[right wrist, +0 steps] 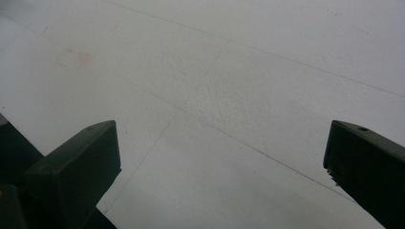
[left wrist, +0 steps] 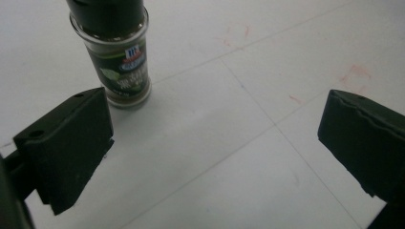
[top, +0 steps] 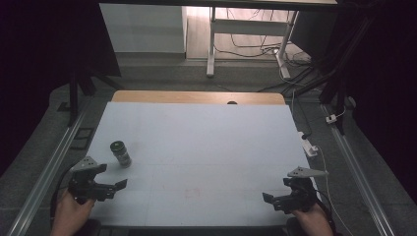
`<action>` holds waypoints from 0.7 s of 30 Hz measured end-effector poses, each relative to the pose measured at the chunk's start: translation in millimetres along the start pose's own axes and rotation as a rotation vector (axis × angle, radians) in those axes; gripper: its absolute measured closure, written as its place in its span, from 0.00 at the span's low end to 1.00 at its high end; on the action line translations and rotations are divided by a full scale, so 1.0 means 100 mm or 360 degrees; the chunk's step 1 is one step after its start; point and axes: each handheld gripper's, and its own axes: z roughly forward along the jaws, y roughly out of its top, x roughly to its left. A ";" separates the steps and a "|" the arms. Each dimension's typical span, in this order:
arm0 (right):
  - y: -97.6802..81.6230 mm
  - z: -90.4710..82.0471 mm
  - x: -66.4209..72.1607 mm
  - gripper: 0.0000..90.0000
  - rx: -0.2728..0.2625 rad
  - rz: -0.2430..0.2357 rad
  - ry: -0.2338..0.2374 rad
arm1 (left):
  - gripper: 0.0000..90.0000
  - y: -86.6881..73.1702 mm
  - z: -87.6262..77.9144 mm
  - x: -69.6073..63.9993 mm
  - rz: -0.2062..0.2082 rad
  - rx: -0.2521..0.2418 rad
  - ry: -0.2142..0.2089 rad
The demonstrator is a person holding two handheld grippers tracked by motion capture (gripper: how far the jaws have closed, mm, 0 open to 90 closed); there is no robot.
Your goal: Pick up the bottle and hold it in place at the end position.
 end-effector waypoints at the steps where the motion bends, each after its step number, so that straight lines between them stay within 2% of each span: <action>1: 0.00 0.00 0.00 0.00 0.0000 0.0000 0.0000 | 0.00 0.01 0.01 0.01 -0.0005 -0.0005 -0.0002; 7: 0.00 0.00 0.00 0.00 0.0005 -0.0005 -0.0001 | 0.00 0.08 0.08 0.05 0.0009 0.0043 0.0057; 15: 0.00 0.01 0.00 0.00 0.0016 -0.0012 0.0000 | 0.00 0.16 0.15 0.14 0.0000 0.0049 0.0133; 21: 0.00 0.02 0.01 0.00 0.0022 -0.0016 0.0000 | 0.00 0.21 0.23 0.23 0.0017 0.0029 0.0142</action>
